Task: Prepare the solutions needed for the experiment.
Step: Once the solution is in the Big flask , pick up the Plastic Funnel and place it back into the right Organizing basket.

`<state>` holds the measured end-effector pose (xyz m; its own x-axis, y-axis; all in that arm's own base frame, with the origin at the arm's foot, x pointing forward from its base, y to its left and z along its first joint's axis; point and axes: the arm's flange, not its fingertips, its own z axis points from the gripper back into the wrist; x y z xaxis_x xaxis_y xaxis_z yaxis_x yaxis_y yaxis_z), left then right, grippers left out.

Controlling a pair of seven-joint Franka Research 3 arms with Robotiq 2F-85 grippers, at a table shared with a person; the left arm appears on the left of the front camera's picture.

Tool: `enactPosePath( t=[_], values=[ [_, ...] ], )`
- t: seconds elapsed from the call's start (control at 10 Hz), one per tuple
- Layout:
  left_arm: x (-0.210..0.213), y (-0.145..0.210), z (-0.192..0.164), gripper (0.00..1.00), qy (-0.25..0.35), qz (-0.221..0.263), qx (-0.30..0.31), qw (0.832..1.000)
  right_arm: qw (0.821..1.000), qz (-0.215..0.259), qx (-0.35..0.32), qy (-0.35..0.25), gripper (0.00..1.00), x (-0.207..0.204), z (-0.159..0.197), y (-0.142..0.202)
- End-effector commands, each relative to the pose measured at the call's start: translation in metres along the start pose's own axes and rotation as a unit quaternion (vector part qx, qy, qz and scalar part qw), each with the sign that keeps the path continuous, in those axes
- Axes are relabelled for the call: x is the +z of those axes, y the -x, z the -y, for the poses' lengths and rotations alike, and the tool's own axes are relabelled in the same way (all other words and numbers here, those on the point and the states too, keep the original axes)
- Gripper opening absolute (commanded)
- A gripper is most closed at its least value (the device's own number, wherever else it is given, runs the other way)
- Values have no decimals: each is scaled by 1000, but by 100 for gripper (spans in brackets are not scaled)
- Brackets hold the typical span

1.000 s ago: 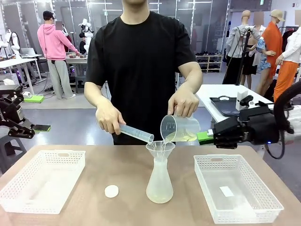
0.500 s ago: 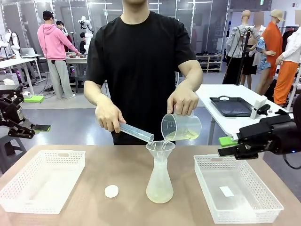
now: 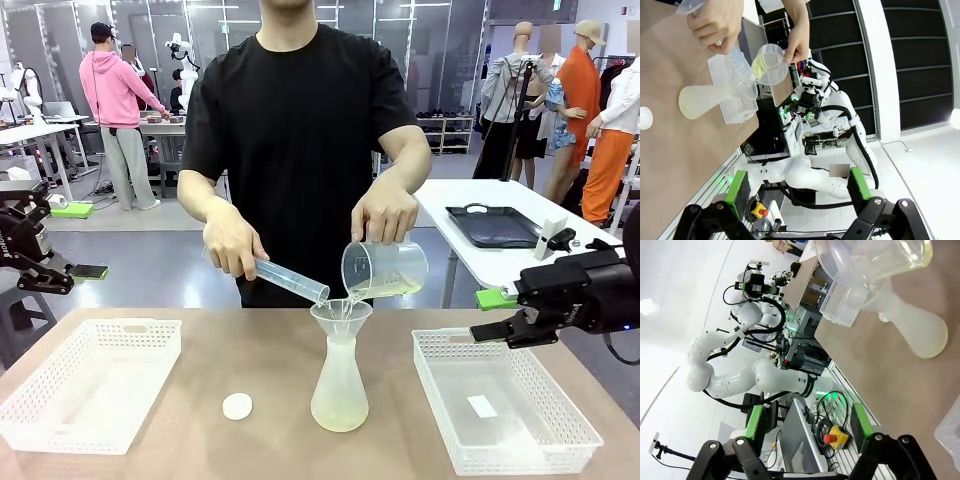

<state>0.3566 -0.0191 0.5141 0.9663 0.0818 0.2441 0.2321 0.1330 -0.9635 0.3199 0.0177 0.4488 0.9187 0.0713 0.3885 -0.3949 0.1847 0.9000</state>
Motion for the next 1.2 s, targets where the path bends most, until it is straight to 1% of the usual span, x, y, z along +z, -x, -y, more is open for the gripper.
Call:
enactPosePath(
  t=[0.0, 0.1, 0.2, 0.3, 0.4, 0.6, 0.7, 0.8, 0.9, 1.1],
  values=[
    [-1, 1, 2, 100, 9, -1, -4, 1000, 1000, 4, 4, 2, 85, 1, -2, -1],
    [-1, 1, 2, 100, 9, -1, -4, 1000, 1000, 0, 0, 0, 85, 0, 0, 0],
    [-1, 1, 2, 100, 9, -1, -4, 1000, 999, -3, -43, -6, 85, -10, 12, -10],
    [-1, 1, 2, 100, 9, -1, -4, 1000, 996, 9, -79, -49, 85, -10, 19, -17],
    [-1, 1, 2, 100, 9, -1, -4, 1000, 993, 18, -96, -58, 85, -7, 21, -21],
    [-1, 1, 2, 100, 9, -1, -4, 1000, 991, 18, -119, -51, 85, -9, 24, -26],
    [-1, 1, 2, 100, 9, -1, -4, 1000, 991, 19, -126, -50, 85, -11, 26, -29],
    [-1, 1, 2, 100, 9, -1, -4, 1000, 992, 19, -120, -42, 85, -12, 27, -31],
    [-1, 1, 2, 100, 9, -1, -4, 1000, 993, 17, -107, -51, 85, -8, 33, -20],
    [-1, 1, 2, 100, 9, -1, -4, 1000, 993, 17, -107, -51, 85, -8, 33, -20]
  ],
)
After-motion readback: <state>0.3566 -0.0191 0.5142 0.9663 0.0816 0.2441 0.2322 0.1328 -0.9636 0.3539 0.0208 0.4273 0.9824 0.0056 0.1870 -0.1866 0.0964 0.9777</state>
